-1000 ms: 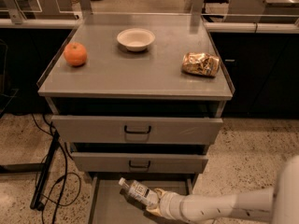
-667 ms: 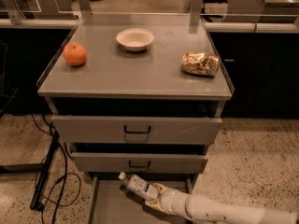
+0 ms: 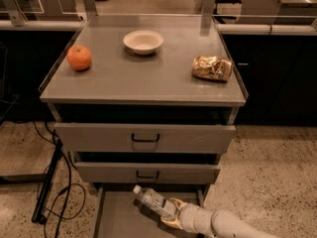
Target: Place blue plastic bottle into bottom drawer
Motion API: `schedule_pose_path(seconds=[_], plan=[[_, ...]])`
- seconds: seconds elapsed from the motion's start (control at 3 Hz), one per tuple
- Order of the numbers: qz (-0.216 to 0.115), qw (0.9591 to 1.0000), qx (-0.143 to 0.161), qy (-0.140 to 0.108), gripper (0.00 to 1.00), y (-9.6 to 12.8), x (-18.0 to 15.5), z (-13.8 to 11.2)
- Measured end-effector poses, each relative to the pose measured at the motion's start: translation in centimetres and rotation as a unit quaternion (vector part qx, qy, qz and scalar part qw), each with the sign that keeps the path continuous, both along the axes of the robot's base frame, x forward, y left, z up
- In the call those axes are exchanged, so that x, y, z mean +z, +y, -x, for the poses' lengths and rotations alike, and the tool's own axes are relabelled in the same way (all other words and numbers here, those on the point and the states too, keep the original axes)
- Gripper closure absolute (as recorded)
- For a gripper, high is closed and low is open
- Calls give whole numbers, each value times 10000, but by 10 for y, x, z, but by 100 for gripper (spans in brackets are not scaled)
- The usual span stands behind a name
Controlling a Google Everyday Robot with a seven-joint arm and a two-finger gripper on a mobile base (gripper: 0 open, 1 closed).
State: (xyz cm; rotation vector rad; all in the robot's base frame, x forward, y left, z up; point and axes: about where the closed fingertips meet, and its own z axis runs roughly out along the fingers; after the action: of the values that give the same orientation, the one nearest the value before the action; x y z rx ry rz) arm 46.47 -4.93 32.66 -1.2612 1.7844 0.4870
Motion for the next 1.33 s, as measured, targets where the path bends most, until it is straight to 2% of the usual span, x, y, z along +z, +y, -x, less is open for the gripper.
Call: schedule_pose_path(seconds=[0.33,0.67,1.33], plan=[[167,9999,-25,22,100,7,-13,0],[376,9992,-43,84,100,15,-44,-2],[615,9978,-188,178,100,12,-114,-17]])
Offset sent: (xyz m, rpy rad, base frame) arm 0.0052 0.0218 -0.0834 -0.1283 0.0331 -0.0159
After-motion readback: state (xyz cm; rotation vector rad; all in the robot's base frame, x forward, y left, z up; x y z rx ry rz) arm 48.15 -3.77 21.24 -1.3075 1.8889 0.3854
